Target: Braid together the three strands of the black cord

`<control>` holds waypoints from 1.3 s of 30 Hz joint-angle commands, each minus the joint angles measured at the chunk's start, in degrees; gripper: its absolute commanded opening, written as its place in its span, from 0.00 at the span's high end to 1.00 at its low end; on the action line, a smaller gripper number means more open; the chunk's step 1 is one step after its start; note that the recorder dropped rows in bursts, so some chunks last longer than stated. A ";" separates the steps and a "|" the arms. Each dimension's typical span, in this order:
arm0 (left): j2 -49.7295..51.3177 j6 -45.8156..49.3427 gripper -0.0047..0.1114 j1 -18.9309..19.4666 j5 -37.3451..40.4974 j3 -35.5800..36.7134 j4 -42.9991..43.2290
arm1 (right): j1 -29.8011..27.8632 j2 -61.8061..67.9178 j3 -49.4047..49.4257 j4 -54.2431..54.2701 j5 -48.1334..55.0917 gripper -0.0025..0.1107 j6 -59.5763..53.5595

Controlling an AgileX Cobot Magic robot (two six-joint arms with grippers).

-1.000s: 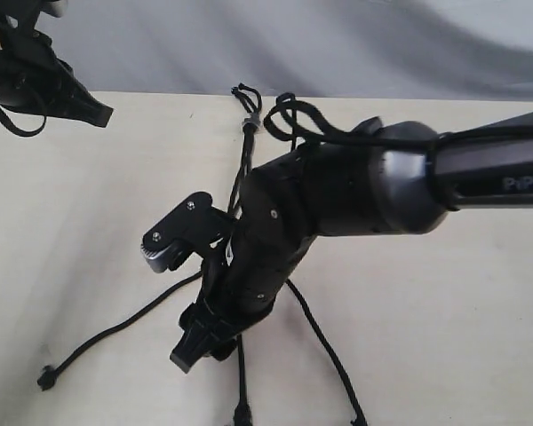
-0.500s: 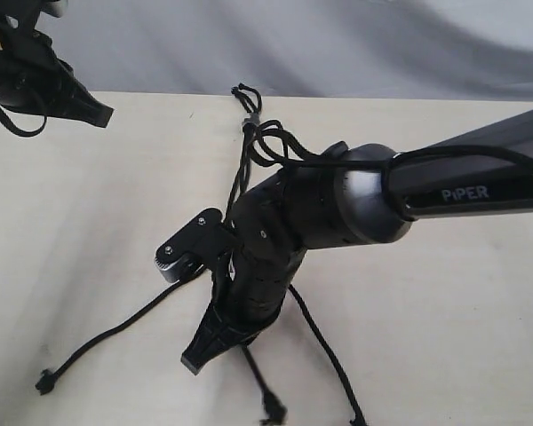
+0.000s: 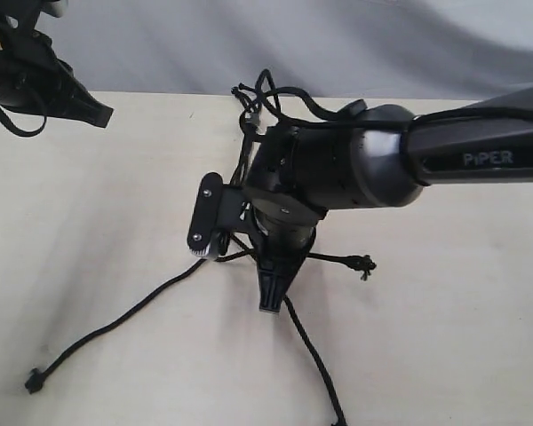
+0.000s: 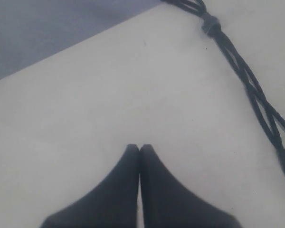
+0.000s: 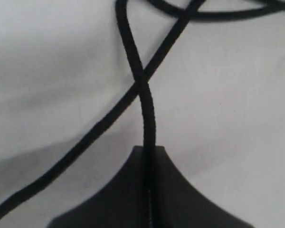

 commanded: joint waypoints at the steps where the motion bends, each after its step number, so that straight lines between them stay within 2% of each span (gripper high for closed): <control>1: -0.44 -0.42 0.96 0.10 0.03 0.37 -0.63 | -2.96 4.13 -0.01 -0.41 -0.67 0.98 1.02; 7: -0.44 -0.42 0.96 0.10 0.03 0.37 -0.63 | -2.28 5.88 -0.01 7.11 0.43 0.98 0.06; 10: -0.44 -0.42 0.96 0.10 0.03 0.37 -0.63 | -0.19 5.88 -0.01 15.86 2.64 0.98 -6.16; 16: -0.44 -0.42 0.96 0.10 -0.12 0.37 -0.63 | 6.00 3.72 -0.01 33.86 4.33 0.98 -26.33; 20: -0.44 -0.42 0.96 0.10 -0.12 0.37 -0.63 | 7.59 1.15 -0.01 35.17 3.82 0.98 -30.85; 33: -0.44 -0.42 0.96 0.10 -0.12 0.37 -0.63 | -6.30 -2.62 -0.01 34.07 4.66 0.98 -28.77; 39: -0.44 -0.42 0.96 0.10 -0.12 0.37 -0.63 | -8.01 -2.62 -0.01 33.76 4.09 0.98 -28.77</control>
